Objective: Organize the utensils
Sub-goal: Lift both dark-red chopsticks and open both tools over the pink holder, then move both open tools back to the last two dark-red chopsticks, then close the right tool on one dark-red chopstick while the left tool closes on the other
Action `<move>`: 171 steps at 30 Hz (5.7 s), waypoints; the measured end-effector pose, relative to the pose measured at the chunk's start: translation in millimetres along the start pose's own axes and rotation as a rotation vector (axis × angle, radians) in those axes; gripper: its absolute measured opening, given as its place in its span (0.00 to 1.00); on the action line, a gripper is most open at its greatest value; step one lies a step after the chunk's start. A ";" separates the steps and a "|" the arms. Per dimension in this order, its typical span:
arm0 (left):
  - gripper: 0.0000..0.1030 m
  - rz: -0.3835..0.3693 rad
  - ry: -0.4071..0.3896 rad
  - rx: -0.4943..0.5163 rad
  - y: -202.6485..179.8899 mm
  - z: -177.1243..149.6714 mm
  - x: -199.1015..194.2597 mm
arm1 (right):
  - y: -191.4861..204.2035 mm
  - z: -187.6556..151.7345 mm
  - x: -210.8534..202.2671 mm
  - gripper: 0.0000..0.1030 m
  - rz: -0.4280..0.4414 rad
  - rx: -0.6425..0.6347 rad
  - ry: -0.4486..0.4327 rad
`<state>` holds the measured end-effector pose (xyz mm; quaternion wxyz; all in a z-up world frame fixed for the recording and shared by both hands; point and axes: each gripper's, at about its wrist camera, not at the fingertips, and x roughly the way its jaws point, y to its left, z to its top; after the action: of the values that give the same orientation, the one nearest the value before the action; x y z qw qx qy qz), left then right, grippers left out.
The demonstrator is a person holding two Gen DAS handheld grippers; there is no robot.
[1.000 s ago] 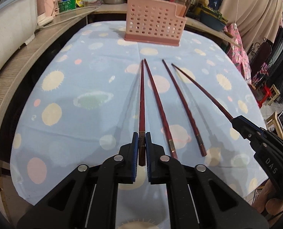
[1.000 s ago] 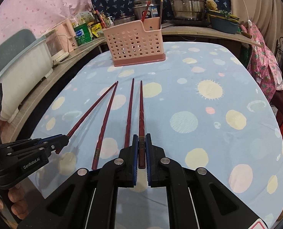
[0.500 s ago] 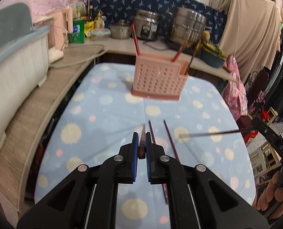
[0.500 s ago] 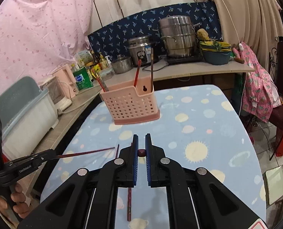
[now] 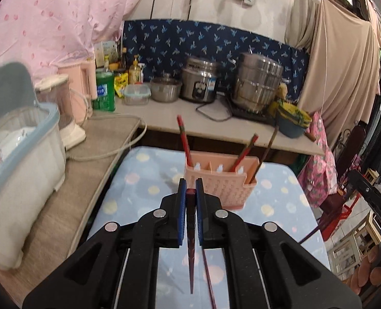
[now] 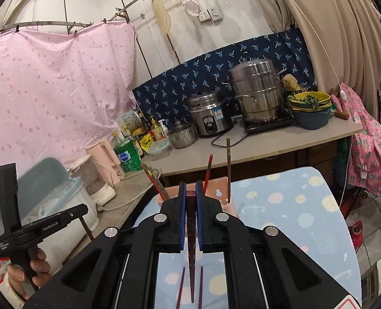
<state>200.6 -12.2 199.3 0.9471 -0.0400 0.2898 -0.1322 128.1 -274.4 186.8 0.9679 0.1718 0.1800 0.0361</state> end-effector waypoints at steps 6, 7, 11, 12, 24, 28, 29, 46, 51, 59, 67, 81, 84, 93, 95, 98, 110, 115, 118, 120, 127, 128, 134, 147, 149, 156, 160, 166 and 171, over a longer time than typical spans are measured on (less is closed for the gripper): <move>0.07 -0.009 -0.138 0.002 -14.5 66.9 -2.1 | 13.1 59.4 30.7 0.07 0.038 0.020 -0.091; 0.07 -0.008 -0.162 0.003 -16.9 77.2 -2.1 | 16.2 68.0 36.3 0.07 0.037 0.016 -0.106; 0.07 -0.005 -0.248 -0.002 -25.2 117.7 5.9 | 24.1 100.3 64.4 0.07 0.036 0.017 -0.146; 0.07 -0.005 -0.263 -0.007 -26.7 127.7 11.5 | 25.1 105.9 72.1 0.07 0.035 0.018 -0.152; 0.07 0.020 -0.215 -0.020 -17.0 136.9 95.1 | 14.2 100.9 163.7 0.07 -0.018 0.004 -0.066; 0.07 0.026 -0.158 -0.035 -8.3 121.4 122.7 | 2.8 77.2 185.2 0.07 -0.030 0.014 -0.004; 0.07 0.026 -0.138 -0.042 -5.2 116.3 129.8 | 1.5 72.2 189.1 0.07 -0.035 0.013 0.006; 0.48 0.048 -0.081 -0.069 5.6 85.4 130.5 | -10.2 56.5 179.8 0.28 -0.057 0.029 0.036; 0.48 0.049 -0.084 -0.058 3.5 78.0 111.0 | -6.7 56.0 157.6 0.29 -0.052 0.020 0.030; 0.59 0.071 -0.089 -0.007 -3.8 49.6 72.1 | 1.1 35.0 108.4 0.37 -0.044 -0.010 0.035; 0.60 0.077 -0.059 0.035 -9.9 14.5 39.8 | 8.7 1.9 67.8 0.38 -0.042 -0.035 0.059; 0.63 0.102 0.008 0.087 -16.4 -56.4 9.1 | 16.2 -53.4 16.5 0.44 -0.086 -0.097 0.101; 0.63 0.109 0.042 0.097 -14.1 -78.0 9.0 | 12.9 -70.1 8.0 0.44 -0.105 -0.105 0.122; 0.63 0.099 0.146 0.055 -0.5 -132.9 11.5 | 3.3 -123.0 -8.4 0.44 -0.139 -0.126 0.214; 0.63 0.111 0.166 0.057 2.3 -145.9 13.4 | 3.1 -135.1 -10.3 0.44 -0.148 -0.136 0.237; 0.63 0.110 0.199 0.048 4.1 -160.5 16.1 | 1.8 -153.5 -10.8 0.44 -0.148 -0.130 0.278; 0.63 0.112 0.321 0.039 5.3 -208.2 27.0 | -3.5 -215.4 -13.7 0.44 -0.170 -0.125 0.401; 0.63 0.110 0.355 0.040 4.8 -221.8 28.8 | -0.7 -232.3 -13.1 0.44 -0.167 -0.131 0.440; 0.63 0.110 0.372 0.040 5.0 -227.2 29.8 | 0.1 -241.3 -12.9 0.44 -0.166 -0.129 0.461; 0.63 0.110 0.384 0.037 5.3 -231.3 30.0 | -0.1 -247.0 -13.5 0.44 -0.168 -0.130 0.472; 0.66 0.105 0.427 0.052 0.0 -249.8 32.5 | 0.0 -260.2 -13.6 0.44 -0.170 -0.126 0.499; 0.66 0.102 0.434 0.054 -1.0 -252.3 33.0 | 0.8 -261.5 -13.1 0.44 -0.170 -0.129 0.503; 0.68 0.089 0.457 0.074 -6.6 -261.7 34.1 | 4.0 -269.2 -9.6 0.44 -0.164 -0.139 0.519; 0.71 0.069 0.471 0.094 -15.1 -266.8 36.5 | 8.6 -280.8 0.4 0.20 -0.168 -0.190 0.536; 0.71 0.066 0.472 0.096 -16.6 -266.7 36.9 | 8.9 -281.4 0.9 0.15 -0.175 -0.203 0.535; 0.73 0.045 0.478 0.109 -25.2 -268.5 37.5 | 3.8 -281.0 -1.8 0.07 -0.186 -0.206 0.529; 0.73 0.038 0.482 0.117 -30.5 -270.1 38.8 | -0.1 -280.6 -6.3 0.07 -0.196 -0.198 0.528; 0.73 0.007 0.489 0.110 -38.0 -271.3 40.9 | -9.6 -279.8 -14.3 0.07 -0.203 -0.166 0.530; 0.73 -0.011 0.500 0.107 -44.8 -273.4 44.7 | -11.1 -280.8 -17.0 0.07 -0.200 -0.157 0.530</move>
<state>73.1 -67.3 -44.5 0.8459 0.0423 0.5075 -0.1583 11.0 -197.4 -57.4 0.8963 0.0624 0.4390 -0.0019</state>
